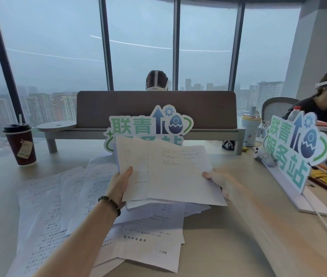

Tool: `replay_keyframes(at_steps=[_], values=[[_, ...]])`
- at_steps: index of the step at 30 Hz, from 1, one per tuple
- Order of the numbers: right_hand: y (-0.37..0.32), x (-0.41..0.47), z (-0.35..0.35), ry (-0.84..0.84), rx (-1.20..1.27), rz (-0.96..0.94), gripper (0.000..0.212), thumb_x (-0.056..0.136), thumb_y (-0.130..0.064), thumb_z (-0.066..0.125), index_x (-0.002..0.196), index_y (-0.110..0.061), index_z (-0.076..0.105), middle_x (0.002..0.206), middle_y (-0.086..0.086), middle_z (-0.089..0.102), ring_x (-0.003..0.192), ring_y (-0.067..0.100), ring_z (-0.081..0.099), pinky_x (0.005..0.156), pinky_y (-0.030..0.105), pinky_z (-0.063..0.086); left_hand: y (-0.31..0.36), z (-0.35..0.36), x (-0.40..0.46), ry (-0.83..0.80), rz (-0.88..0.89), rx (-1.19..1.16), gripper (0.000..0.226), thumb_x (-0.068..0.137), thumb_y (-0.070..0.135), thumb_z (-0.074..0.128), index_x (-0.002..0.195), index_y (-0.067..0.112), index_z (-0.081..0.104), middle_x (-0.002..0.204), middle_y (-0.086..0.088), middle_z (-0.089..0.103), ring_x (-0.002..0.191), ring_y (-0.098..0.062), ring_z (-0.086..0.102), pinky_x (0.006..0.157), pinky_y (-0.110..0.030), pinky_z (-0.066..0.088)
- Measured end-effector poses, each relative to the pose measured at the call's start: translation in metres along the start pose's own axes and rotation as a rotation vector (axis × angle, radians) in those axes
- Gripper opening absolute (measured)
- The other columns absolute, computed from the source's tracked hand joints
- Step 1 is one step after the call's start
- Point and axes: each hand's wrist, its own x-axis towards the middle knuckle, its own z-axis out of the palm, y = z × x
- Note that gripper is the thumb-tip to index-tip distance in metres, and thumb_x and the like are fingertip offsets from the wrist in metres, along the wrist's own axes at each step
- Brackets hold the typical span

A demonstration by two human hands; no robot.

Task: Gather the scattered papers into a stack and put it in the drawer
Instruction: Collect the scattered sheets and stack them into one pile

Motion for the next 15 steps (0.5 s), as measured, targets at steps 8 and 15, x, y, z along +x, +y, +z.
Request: replay_keyframes(at_steps=[8,15], values=[[0.005,-0.004,0.027,-0.023,-0.081,-0.074,0.030,0.101,-0.032,0.054,0.119,-0.010,0.064,0.116,0.008,0.069,0.109,0.029,0.066,0.102,0.046,0.049,0.002,0.005,-0.007,-0.165,0.032,0.041,0.036,0.092,0.042,0.063,0.120,0.019,0.065,0.110,-0.005,0.075,0.097,-0.026,0.073,0.069,-0.032,0.061],[0.001,-0.014,0.033,-0.084,0.033,-0.157,0.026,0.105,-0.023,0.047,0.126,-0.011,0.058,0.124,0.009,0.066,0.114,0.030,0.063,0.100,0.043,0.050,0.000,0.007,-0.010,-0.232,0.019,0.112,0.037,0.087,0.023,0.072,0.122,0.011,0.065,0.108,-0.012,0.075,0.099,-0.032,0.072,0.083,-0.043,0.060]])
